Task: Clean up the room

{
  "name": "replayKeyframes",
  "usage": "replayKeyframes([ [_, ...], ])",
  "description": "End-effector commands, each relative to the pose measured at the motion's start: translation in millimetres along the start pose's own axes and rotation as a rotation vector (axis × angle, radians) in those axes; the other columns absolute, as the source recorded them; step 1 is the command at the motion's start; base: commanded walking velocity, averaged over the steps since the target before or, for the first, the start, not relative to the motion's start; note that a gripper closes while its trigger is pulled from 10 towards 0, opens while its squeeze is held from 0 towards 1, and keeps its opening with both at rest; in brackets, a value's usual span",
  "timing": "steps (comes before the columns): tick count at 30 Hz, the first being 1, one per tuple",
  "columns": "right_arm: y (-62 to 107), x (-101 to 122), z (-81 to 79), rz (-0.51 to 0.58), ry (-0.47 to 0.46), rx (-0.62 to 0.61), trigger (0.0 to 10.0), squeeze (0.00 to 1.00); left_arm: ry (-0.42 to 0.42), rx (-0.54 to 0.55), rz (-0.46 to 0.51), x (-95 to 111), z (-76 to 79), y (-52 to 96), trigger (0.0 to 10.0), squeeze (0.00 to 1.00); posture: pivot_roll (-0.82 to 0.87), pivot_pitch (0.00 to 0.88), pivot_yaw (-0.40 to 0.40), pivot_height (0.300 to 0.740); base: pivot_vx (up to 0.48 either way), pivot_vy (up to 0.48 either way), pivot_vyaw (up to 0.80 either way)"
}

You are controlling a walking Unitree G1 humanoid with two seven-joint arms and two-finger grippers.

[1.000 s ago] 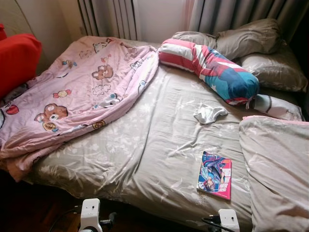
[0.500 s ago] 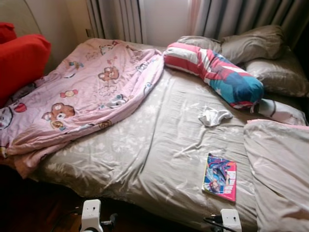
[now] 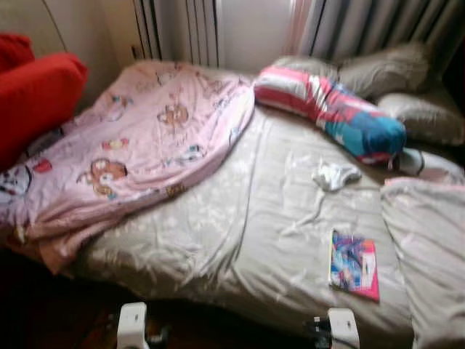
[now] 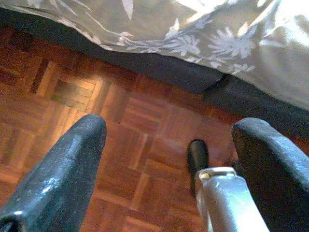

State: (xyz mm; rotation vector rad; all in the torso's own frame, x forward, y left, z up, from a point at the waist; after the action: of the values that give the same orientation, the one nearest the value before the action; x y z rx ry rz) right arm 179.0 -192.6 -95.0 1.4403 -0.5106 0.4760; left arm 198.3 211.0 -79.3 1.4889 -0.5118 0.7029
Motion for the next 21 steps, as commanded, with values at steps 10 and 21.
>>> replayKeyframes([
  [10, 1.4, -7.7, -0.9, -0.026, -0.017, -0.007, 10.0, 0.0, 0.002, 0.02, -0.046, -10.9, -8.2, 3.8, 10.0, 0.0, 0.08, 0.075, 0.003, 0.74, 0.0, 0.48, 0.0],
  [21, 1.3, -7.0, 0.3, -0.024, -0.017, -0.012, 10.0, 0.0, 0.0, 0.022, -0.056, -11.5, -7.9, 3.5, 10.0, 0.0, 0.08, 0.07, 0.002, 0.74, 0.0, 0.48, 0.0],
])
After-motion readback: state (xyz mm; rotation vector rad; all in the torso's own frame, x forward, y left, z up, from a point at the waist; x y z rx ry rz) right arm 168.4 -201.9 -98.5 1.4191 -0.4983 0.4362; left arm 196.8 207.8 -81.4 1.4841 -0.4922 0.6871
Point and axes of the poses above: a point about 5 cm out from each wrist's last joint towards the gripper, its own y axis pointing back from the gripper into the wrist, its own x axis along the axis of the wrist's last joint, z = x × y, the point moved 1 cm from there along -y, pointing out of the wrist towards the gripper, and after that the axes turned 1 degree about y, right-handed, at the moved point
